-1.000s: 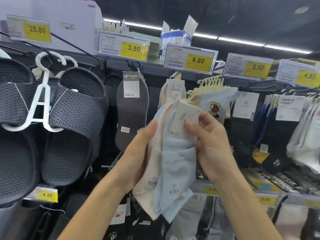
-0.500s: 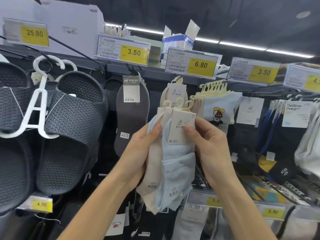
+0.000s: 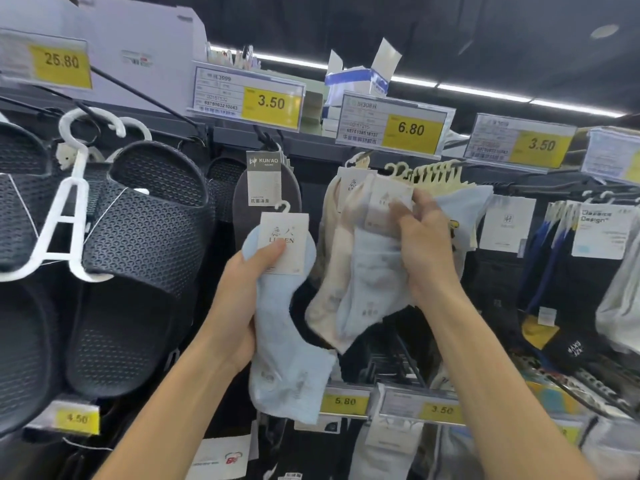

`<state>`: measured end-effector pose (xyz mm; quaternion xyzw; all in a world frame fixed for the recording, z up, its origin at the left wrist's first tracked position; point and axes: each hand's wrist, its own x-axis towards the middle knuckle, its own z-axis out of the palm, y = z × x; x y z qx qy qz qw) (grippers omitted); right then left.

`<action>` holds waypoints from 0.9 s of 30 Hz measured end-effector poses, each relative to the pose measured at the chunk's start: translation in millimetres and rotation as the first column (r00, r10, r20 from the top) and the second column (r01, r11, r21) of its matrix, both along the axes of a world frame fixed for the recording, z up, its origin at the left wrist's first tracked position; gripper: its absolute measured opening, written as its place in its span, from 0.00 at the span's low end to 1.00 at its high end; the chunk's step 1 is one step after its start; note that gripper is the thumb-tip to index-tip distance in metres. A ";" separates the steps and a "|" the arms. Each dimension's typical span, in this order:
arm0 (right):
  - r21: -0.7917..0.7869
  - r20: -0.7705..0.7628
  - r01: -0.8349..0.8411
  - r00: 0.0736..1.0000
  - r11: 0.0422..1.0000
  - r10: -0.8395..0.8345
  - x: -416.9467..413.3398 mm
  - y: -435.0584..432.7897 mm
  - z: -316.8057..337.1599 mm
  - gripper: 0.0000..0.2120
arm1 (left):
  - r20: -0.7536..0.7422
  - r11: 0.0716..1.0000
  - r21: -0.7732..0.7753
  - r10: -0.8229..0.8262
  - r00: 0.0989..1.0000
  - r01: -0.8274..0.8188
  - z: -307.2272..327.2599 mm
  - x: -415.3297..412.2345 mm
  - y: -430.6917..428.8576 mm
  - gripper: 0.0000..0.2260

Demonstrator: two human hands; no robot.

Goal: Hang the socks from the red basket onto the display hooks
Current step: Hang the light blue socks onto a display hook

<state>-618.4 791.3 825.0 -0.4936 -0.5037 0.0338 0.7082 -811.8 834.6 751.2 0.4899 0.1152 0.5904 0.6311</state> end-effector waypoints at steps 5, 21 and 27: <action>-0.069 0.163 0.059 0.986 0.996 -0.047 5.2 30.8 16.2 0.23 | -0.061 1.000 0.002 -0.009 0.998 0.009 -6.5 -5.4 3.9 0.14; 0.093 0.414 0.142 0.895 0.985 -0.168 -24.1 1.8 -19.8 0.26 | -0.155 0.952 0.303 0.007 0.988 0.041 -3.8 13.3 4.8 0.11; -0.037 0.373 -0.178 0.911 0.983 0.179 -38.2 -28.1 -27.0 0.15 | -0.153 0.905 0.413 -0.038 0.987 0.099 6.0 27.8 -2.0 0.12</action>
